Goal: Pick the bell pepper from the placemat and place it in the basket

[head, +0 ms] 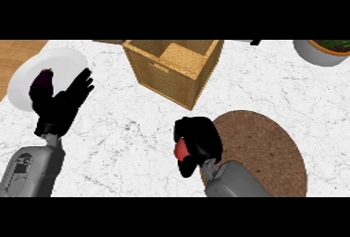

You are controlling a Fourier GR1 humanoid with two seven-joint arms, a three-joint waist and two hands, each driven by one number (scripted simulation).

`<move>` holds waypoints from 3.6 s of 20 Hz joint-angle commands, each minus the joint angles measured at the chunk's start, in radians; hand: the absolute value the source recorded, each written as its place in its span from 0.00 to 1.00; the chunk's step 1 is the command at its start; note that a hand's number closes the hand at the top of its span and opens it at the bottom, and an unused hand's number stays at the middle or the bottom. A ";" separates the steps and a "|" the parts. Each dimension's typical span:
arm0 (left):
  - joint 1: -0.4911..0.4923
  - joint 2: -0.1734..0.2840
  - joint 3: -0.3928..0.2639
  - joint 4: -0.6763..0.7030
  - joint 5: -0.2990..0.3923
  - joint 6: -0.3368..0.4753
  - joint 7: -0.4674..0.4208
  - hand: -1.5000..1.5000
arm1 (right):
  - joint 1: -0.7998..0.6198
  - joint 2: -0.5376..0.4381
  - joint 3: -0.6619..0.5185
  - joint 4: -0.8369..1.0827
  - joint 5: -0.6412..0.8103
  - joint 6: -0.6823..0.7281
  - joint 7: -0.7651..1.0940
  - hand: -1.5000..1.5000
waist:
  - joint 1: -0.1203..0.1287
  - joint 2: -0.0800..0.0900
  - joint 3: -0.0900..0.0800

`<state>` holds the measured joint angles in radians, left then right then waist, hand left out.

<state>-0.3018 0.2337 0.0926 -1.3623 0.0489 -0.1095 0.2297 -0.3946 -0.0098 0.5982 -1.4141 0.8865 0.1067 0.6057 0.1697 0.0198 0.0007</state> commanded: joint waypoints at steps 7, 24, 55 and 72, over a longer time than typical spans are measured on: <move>-0.043 -0.019 -0.035 0.012 -0.006 -0.016 0.014 0.50 | -0.173 0.010 0.135 -0.122 -0.145 -0.413 0.190 1.00 | 0.060 -0.009 0.003; -0.067 -0.025 -0.039 0.063 -0.024 -0.004 0.012 0.50 | -0.701 0.009 0.103 0.054 -0.029 -0.611 0.624 1.00 | 0.027 -0.023 -0.013; -0.078 -0.007 0.011 0.093 -0.023 0.027 -0.008 0.50 | -1.163 0.009 -0.001 0.732 -0.077 -0.715 0.775 1.00 | -0.035 0.001 -0.007; -0.041 -0.013 0.005 0.054 -0.025 0.028 -0.009 0.50 | -1.059 0.009 0.015 0.867 -0.083 -0.965 0.713 0.00 | -0.041 0.000 -0.005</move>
<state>-0.3473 0.2259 0.1028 -1.3010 0.0286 -0.0859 0.2222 -1.4785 -0.0108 0.5742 -0.5378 0.8171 -0.7398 1.1472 0.1226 0.0181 -0.0042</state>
